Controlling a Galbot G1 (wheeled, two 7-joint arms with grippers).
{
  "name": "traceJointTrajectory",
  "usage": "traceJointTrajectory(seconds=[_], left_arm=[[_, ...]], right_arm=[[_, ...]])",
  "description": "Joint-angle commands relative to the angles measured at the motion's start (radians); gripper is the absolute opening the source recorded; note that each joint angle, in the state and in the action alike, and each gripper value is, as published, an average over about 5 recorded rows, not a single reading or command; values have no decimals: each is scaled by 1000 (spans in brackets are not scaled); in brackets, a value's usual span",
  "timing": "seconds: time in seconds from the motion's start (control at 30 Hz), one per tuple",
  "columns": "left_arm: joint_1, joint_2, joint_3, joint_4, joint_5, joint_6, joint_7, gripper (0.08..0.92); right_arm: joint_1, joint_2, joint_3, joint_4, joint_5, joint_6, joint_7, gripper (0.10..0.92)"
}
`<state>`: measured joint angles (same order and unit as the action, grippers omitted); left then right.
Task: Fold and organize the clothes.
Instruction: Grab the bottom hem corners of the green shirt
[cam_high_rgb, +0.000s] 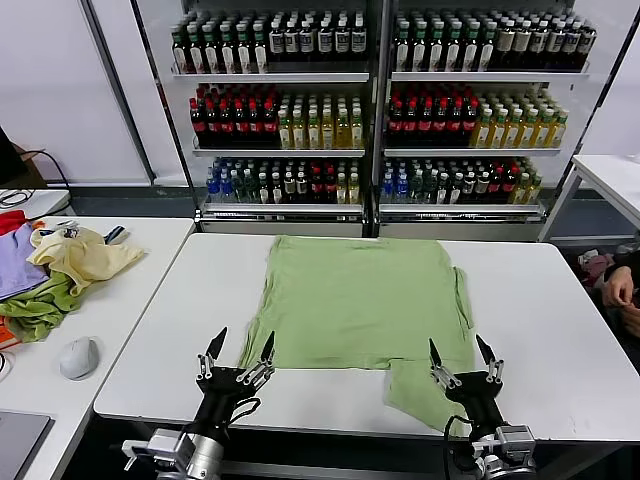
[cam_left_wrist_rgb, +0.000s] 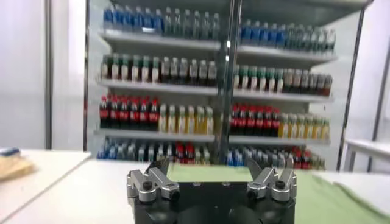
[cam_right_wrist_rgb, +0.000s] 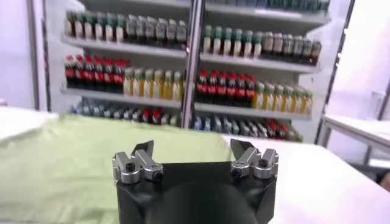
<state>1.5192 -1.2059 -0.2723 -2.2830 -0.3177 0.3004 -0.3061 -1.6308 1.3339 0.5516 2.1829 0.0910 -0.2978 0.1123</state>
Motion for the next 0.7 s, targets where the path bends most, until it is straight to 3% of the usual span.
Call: traceJointTrajectory(seconds=[0.03,0.37,0.7], left_arm=[[-175,17,32,145,-76,240,-86,823],[-256,11,98,273,-38,283,-131,823],[-261,15,93,313,-100,283,-150,823]], right_arm=[[-11,0,4,-2,-17,-94,21,823],[-59,37,-30,-44,-175,-113,36,823],[-102,52,-58,-33,-180,-119,37,823]])
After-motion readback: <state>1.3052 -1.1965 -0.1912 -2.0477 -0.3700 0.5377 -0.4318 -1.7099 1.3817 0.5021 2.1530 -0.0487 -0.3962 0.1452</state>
